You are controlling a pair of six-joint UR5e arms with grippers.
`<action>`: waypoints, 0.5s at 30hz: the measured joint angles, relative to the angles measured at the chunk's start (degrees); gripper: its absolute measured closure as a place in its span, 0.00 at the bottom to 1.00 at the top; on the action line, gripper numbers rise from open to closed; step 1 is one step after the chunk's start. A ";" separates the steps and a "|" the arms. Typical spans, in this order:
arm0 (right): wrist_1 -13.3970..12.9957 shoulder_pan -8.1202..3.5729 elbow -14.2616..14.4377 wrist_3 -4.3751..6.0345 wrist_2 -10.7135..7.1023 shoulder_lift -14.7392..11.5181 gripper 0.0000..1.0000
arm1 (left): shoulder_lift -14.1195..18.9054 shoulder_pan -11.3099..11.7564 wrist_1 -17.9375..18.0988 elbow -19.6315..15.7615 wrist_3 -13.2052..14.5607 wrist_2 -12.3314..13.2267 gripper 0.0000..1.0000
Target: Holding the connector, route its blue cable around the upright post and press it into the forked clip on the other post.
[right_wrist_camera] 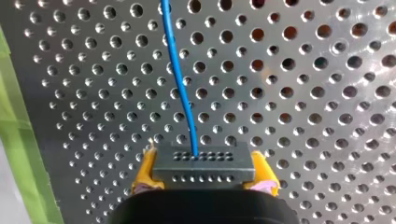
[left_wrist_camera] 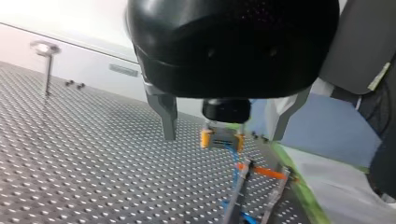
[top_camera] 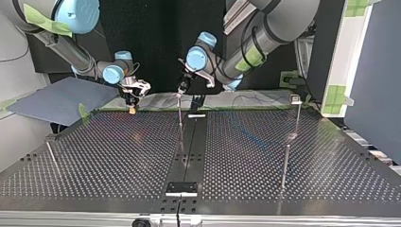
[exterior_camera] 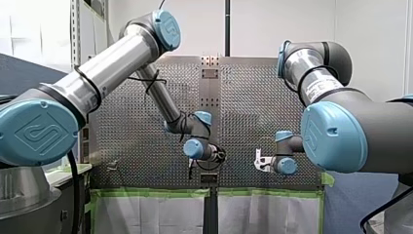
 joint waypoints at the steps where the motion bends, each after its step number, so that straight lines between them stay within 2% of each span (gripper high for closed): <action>1: 0.01 0.00 -0.01 0.01 0.00 0.00 1.00 | 0.55 -0.13 0.55 -0.54 -0.13 -0.30 0.07; 6: 0.08 0.06 -0.01 0.08 -0.02 0.05 1.00 | 2.66 -0.86 2.67 -2.65 -1.55 -1.65 0.05; 10: 0.03 0.14 -0.01 0.53 -0.15 0.06 1.00 | 4.76 -1.87 4.78 -4.74 -3.48 -2.50 0.05; 15: 0.17 0.12 -0.01 0.98 -0.57 0.10 1.00 | 7.51 -2.31 7.50 -7.51 -4.45 -3.18 0.05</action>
